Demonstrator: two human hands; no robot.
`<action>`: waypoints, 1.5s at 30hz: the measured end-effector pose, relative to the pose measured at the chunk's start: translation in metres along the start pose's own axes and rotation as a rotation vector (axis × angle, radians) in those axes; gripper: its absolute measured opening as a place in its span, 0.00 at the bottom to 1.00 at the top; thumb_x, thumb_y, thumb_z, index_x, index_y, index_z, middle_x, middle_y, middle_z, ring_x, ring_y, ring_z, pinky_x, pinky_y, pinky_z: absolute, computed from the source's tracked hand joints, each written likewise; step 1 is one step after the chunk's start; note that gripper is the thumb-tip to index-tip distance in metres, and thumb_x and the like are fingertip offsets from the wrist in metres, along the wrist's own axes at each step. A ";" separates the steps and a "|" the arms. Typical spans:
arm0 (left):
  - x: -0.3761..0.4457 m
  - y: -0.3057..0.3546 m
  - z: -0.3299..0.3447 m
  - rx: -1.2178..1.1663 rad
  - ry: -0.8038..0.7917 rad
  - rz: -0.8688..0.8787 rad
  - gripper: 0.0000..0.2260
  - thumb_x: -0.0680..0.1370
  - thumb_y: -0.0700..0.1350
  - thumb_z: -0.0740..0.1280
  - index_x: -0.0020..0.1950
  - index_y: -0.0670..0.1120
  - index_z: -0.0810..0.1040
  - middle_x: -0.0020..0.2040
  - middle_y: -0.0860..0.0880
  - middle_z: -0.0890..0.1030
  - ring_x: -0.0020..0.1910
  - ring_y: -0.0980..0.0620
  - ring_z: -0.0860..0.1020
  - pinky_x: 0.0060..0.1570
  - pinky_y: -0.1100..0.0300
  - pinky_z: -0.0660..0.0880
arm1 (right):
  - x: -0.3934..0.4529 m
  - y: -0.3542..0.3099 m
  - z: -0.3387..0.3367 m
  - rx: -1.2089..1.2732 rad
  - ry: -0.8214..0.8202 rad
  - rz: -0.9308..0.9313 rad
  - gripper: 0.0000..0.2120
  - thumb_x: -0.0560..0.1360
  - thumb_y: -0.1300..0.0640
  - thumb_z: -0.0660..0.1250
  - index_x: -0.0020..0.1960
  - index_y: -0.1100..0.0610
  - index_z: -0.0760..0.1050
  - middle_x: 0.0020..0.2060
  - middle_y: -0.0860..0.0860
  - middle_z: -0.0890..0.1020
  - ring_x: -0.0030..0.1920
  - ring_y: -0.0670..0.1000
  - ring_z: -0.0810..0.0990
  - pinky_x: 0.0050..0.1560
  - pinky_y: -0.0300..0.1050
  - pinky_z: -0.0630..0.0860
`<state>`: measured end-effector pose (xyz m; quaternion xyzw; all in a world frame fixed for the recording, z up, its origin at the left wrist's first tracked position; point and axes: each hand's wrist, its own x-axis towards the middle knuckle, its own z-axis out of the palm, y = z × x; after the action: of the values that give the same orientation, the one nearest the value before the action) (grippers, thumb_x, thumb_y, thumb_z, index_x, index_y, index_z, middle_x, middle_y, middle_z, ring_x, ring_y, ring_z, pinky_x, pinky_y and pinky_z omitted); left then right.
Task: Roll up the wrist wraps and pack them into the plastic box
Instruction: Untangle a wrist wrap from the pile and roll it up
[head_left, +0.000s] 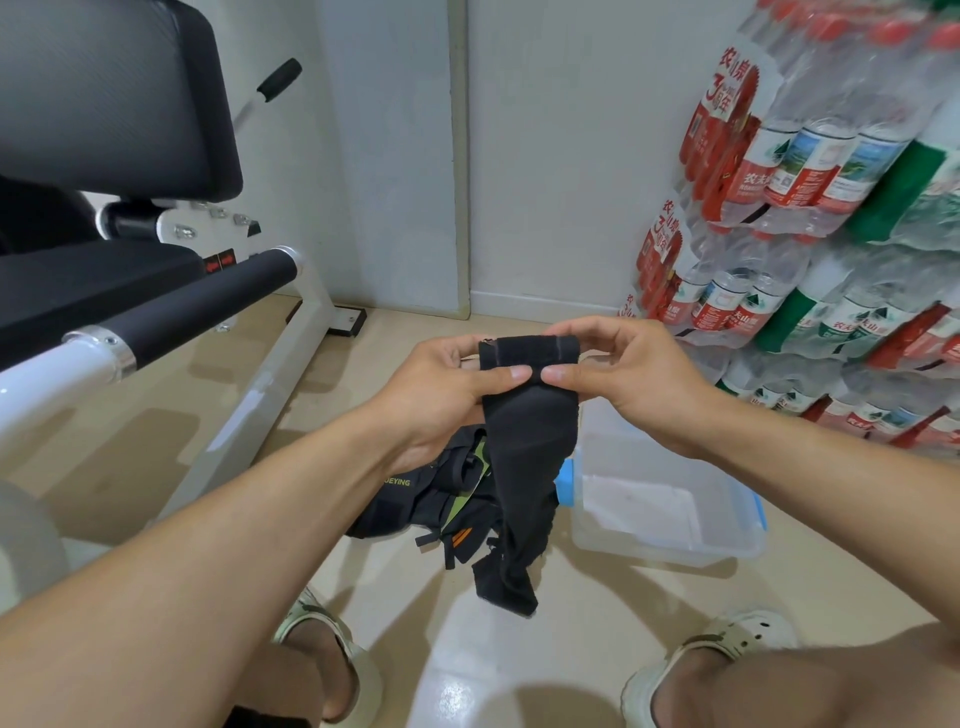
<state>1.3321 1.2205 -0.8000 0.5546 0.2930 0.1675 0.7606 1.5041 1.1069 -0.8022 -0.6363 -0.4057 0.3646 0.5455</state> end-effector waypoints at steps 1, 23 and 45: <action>0.000 0.000 0.002 -0.007 0.016 0.003 0.09 0.76 0.34 0.72 0.55 0.41 0.81 0.52 0.41 0.87 0.50 0.44 0.86 0.48 0.53 0.83 | 0.000 0.000 -0.001 0.001 0.002 -0.007 0.14 0.71 0.64 0.78 0.54 0.50 0.84 0.51 0.52 0.87 0.45 0.55 0.88 0.48 0.49 0.84; -0.004 0.003 0.001 0.040 -0.018 -0.083 0.10 0.82 0.45 0.67 0.62 0.46 0.80 0.54 0.47 0.86 0.53 0.49 0.85 0.53 0.49 0.81 | -0.002 -0.006 -0.003 -0.040 -0.031 -0.059 0.15 0.67 0.64 0.80 0.52 0.53 0.85 0.45 0.55 0.88 0.47 0.52 0.87 0.51 0.45 0.83; -0.002 0.001 0.002 0.008 0.043 0.031 0.14 0.75 0.33 0.73 0.60 0.39 0.79 0.52 0.39 0.86 0.46 0.44 0.86 0.45 0.53 0.84 | 0.002 0.006 -0.005 0.026 -0.039 0.035 0.20 0.67 0.64 0.80 0.57 0.54 0.81 0.54 0.55 0.85 0.51 0.60 0.87 0.49 0.50 0.84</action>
<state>1.3320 1.2189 -0.7980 0.5585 0.3013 0.1898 0.7492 1.5106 1.1064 -0.8075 -0.6288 -0.4004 0.3915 0.5394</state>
